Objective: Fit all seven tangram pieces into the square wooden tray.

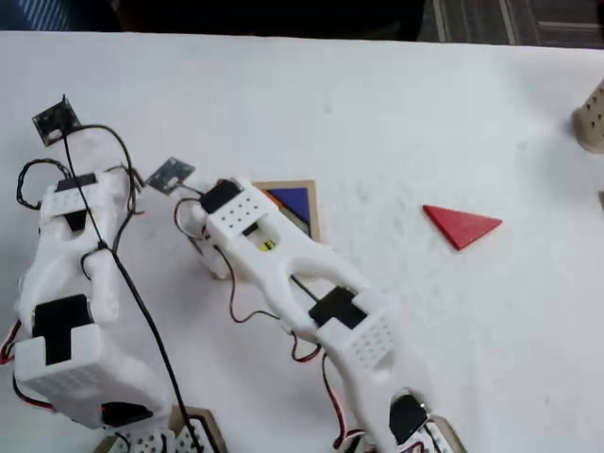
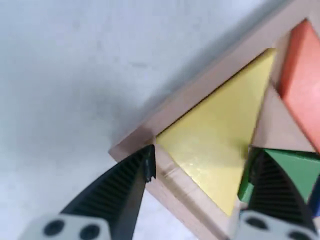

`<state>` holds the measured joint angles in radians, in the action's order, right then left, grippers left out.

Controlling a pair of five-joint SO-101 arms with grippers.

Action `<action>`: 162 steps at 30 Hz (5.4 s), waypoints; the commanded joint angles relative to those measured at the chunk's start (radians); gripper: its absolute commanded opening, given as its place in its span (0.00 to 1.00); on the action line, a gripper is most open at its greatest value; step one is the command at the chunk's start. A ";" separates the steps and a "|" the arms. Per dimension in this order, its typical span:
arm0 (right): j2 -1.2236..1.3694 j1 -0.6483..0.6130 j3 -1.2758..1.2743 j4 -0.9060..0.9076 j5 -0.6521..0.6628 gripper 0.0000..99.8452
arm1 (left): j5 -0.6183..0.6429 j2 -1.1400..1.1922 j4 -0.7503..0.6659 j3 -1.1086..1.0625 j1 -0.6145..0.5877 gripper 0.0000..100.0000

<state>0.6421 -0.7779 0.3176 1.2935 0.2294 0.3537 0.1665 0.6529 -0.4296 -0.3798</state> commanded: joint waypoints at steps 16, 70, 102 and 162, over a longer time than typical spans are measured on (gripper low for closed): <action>-0.018 0.028 0.173 0.226 0.006 0.29 | 0.008 -0.004 -0.031 0.049 -0.001 0.17; 0.012 0.183 0.354 0.199 -0.060 0.02 | 0.006 -0.004 -0.031 0.049 -0.001 0.17; 0.010 0.206 0.227 0.122 0.150 0.14 | -0.157 0.111 0.020 0.163 0.124 0.17; -0.367 0.512 -0.506 0.001 -0.071 0.03 | -0.157 0.124 -0.222 0.140 0.236 0.17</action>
<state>0.3368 -0.2654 -0.1458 1.3686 0.2616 0.2110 0.2969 0.4549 -0.3222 -0.1864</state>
